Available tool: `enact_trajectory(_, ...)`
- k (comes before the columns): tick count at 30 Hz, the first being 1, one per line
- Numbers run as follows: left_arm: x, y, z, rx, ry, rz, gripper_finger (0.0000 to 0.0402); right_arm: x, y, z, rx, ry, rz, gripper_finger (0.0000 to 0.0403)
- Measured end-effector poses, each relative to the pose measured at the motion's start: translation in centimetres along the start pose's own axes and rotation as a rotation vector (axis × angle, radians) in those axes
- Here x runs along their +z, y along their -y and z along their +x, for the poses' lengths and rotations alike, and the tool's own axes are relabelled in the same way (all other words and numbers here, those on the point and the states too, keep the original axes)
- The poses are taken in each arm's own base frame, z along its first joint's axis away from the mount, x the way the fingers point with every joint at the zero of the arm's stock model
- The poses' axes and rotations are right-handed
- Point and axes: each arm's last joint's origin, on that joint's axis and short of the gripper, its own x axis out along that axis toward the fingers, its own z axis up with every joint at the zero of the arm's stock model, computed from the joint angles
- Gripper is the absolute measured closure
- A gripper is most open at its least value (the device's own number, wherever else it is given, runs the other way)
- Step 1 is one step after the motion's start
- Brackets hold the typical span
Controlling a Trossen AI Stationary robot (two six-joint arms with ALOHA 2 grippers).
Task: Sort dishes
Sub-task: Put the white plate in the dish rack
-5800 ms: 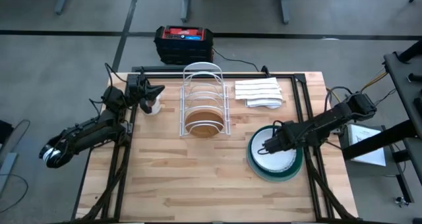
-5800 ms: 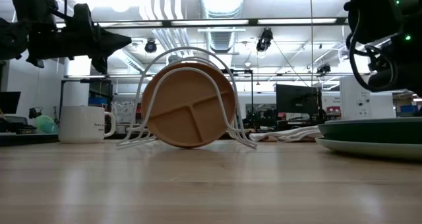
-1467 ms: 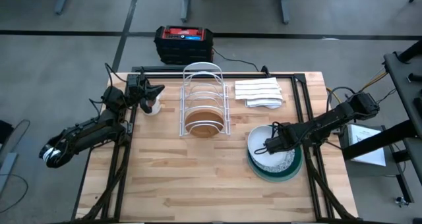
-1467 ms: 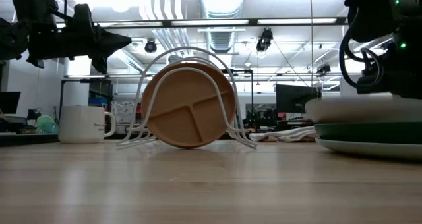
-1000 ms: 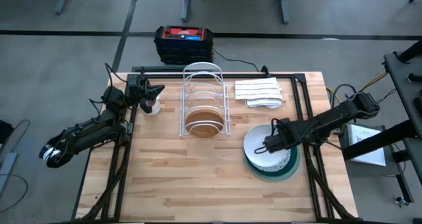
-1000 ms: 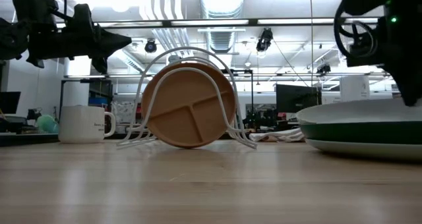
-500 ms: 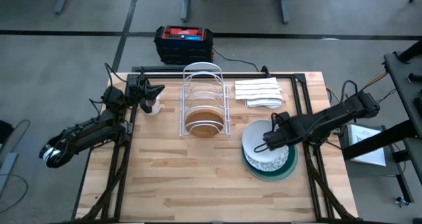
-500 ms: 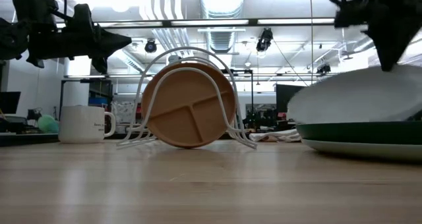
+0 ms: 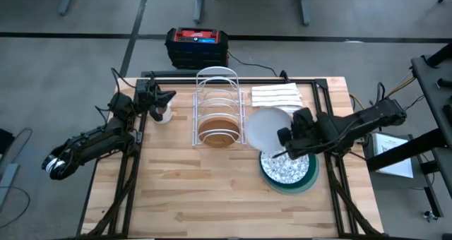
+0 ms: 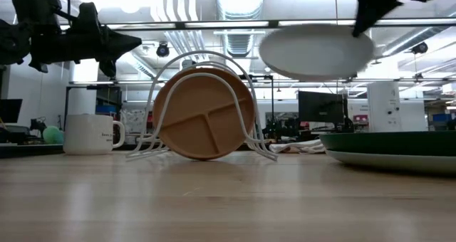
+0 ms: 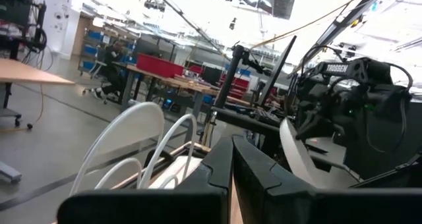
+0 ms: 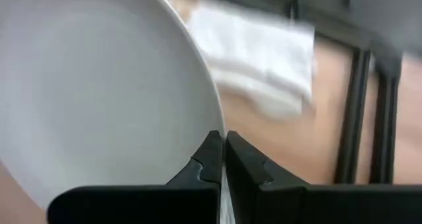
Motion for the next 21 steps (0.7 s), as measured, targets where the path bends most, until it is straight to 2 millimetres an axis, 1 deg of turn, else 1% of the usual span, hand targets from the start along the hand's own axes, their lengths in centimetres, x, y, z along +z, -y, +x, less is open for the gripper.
enact_trajectory(6,0.1,0.1,0.0,-0.006,0.011,-0.009,0.0401,1.6,-0.8,-1.0,0.047,0.303,-0.031,0.0403)
enact_trajectory(10,0.2,0.1,0.0,-0.009,0.017,-0.015,0.0401,2.7,-2.1,-1.6,0.047,0.558,-0.039,0.0403)
enact_trajectory(13,0.2,0.1,0.0,-0.009,0.018,-0.015,0.0401,3.4,-3.4,-1.9,-0.008,0.711,-0.059,0.0403)
enact_trajectory(17,0.3,0.1,0.0,-0.012,0.024,-0.010,0.0401,3.7,-5.4,-1.6,-0.122,0.809,-0.125,0.0403)
enact_trajectory(21,0.3,0.1,0.0,-0.012,0.025,-0.009,0.0401,3.6,-6.7,-0.2,-0.183,0.814,-0.159,0.0403)
